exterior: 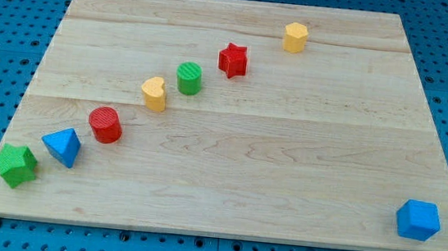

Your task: Point at the green star

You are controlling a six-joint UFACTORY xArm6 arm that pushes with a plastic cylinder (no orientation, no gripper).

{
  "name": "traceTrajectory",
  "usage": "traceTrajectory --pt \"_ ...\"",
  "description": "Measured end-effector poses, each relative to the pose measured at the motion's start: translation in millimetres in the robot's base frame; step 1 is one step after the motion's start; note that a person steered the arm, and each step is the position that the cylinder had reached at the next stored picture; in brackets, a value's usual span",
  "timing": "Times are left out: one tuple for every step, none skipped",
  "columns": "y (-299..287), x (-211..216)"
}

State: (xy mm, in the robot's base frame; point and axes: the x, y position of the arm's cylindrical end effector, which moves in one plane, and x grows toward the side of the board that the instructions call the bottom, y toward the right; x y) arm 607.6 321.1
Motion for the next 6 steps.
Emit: traceTrajectory --pt "-46.6 9.0" --pt "-89.2 -1.6" --pt "-114.5 -1.4" --pt "-204.6 11.4" --pt "-318.7 10.3" --pt "-437.7 10.2"
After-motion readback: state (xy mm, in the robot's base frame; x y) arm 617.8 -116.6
